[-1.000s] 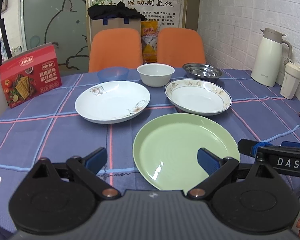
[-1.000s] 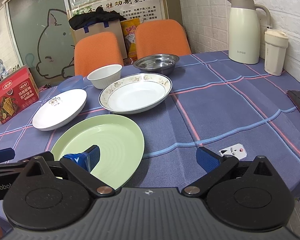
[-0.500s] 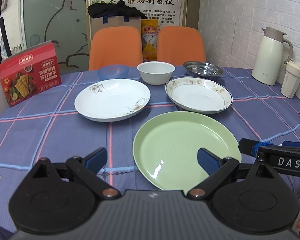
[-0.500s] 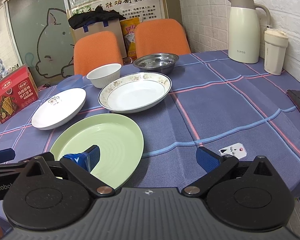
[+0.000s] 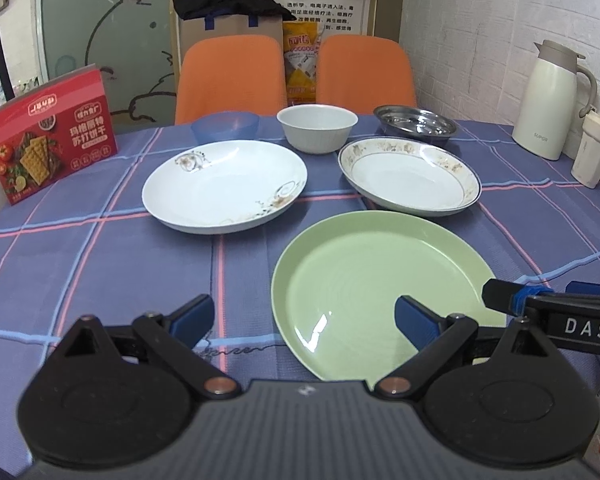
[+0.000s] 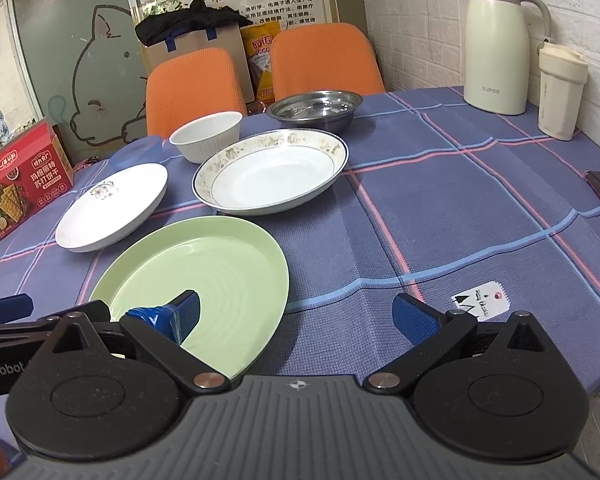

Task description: Organize plates and bowls

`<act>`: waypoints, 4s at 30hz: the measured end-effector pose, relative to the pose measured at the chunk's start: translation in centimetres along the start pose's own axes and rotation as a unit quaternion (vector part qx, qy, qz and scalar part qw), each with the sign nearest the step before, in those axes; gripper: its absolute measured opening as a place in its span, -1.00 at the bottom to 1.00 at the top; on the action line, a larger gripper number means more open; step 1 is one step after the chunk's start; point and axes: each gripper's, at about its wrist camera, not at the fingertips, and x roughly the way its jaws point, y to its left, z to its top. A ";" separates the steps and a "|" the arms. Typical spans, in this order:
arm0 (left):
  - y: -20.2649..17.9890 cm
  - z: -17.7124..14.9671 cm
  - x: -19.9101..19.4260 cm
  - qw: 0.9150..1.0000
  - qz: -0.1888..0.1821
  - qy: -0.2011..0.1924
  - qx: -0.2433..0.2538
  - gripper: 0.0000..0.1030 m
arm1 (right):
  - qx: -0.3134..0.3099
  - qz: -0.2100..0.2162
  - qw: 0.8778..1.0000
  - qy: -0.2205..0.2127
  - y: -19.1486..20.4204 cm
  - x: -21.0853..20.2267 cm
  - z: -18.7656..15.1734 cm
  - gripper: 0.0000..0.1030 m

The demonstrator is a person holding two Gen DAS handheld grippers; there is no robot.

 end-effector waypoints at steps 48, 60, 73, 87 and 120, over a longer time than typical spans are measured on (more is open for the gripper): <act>1.8 2.1 6.1 0.993 -0.090 0.070 0.021 -0.26 | -0.118 0.104 0.987 0.032 3.7 5.1 -0.2 0.72; 5.5 2.4 3.2 0.997 -0.040 0.055 -0.023 -0.37 | -0.084 0.124 0.989 0.012 6.9 3.4 0.1 0.73; 13.9 -0.3 1.5 0.994 0.007 0.068 -0.082 -0.37 | -0.118 0.193 0.974 0.032 15.1 3.8 -1.7 0.74; 15.2 0.1 1.0 0.996 -0.002 0.015 -0.087 0.34 | -0.096 0.205 0.973 0.044 14.0 4.0 -1.6 0.69; 14.6 4.8 2.6 0.998 0.037 0.003 -0.055 0.47 | -0.063 0.190 0.980 0.007 10.3 3.4 4.6 0.73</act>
